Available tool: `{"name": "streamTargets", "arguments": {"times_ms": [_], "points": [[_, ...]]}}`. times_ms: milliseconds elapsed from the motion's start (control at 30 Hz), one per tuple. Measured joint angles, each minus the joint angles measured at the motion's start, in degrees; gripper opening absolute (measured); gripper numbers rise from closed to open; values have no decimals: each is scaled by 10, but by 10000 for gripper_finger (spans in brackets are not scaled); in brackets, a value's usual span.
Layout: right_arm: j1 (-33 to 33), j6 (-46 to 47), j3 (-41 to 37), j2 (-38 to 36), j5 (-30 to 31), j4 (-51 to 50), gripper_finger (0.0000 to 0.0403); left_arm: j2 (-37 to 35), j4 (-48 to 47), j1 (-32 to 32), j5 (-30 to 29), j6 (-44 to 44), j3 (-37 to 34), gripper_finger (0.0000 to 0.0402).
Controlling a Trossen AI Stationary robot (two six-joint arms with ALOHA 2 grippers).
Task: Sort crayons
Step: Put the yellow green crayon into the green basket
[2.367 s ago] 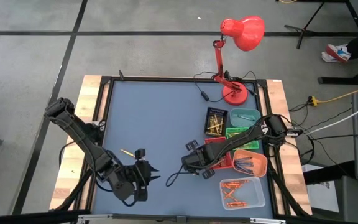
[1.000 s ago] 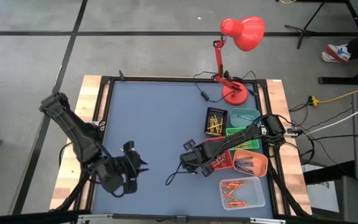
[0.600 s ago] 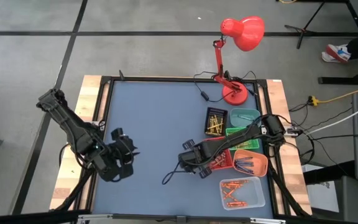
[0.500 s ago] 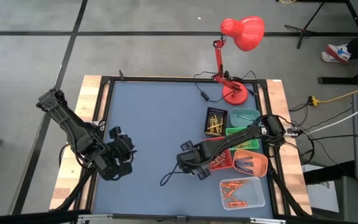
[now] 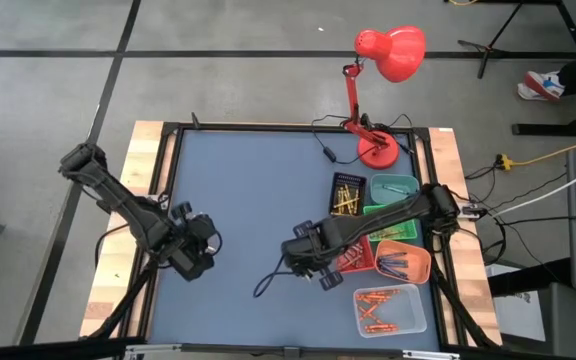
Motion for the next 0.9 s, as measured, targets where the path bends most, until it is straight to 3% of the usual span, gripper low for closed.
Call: {"name": "streamTargets", "arguments": {"times_ms": [200,367,700,900], "points": [[0,33,11,-32,-16,-61,14,0,15,46,60,11,-66,85],[0,75,-44,-101,-14,-63,14,0,61,71,115,59,-103,85],[0,241,-312,-309,79,1,14,0,174,108,172,155,-120,85],[0,321,-441,-400,118,-8,14,0,186,119,192,197,-120,85]]}}
